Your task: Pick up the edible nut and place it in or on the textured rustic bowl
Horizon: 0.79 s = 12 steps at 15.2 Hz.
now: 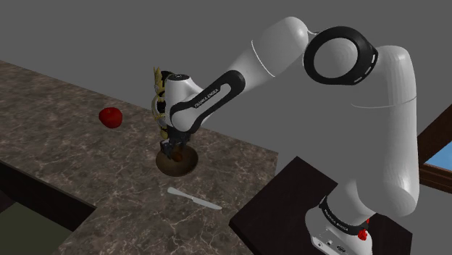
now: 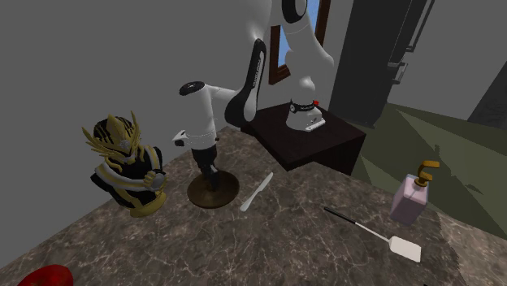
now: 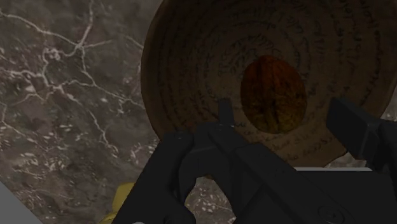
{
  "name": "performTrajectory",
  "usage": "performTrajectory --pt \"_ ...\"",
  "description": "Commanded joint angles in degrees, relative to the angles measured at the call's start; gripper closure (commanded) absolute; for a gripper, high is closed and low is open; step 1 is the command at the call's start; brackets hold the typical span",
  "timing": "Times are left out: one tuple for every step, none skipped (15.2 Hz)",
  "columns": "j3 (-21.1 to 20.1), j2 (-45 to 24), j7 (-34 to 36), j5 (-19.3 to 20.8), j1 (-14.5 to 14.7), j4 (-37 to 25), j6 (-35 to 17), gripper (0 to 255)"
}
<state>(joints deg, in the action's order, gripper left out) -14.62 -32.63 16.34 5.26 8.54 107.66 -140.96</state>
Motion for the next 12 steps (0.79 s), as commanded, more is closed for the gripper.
performTrajectory --pt "0.00 0.00 0.00 0.00 0.00 0.00 0.00 0" --pt "0.00 0.00 0.00 0.00 0.00 -0.01 0.00 0" --pt "0.00 0.00 0.00 0.00 0.00 -0.01 0.00 0" --pt "0.00 0.00 0.00 0.00 0.00 -0.01 0.00 0" --pt "0.00 0.00 0.00 0.00 0.00 -0.01 0.00 0" --pt "-0.30 1.45 -0.25 -0.39 -0.33 0.14 1.30 0" --pt "-0.59 2.87 -0.50 -0.78 -0.66 0.19 2.64 0" --pt "-0.87 4.24 -0.75 -1.17 -0.97 0.17 4.02 0" --pt "-1.06 5.29 -0.95 -1.49 -1.20 0.10 5.13 0" --pt "-1.05 5.29 -0.96 -1.49 -1.19 0.10 5.13 0" --pt "-1.05 5.30 -0.96 -1.49 -1.19 0.11 5.12 0" --pt "-1.05 5.30 -0.96 -1.49 -1.19 0.10 5.12 0"
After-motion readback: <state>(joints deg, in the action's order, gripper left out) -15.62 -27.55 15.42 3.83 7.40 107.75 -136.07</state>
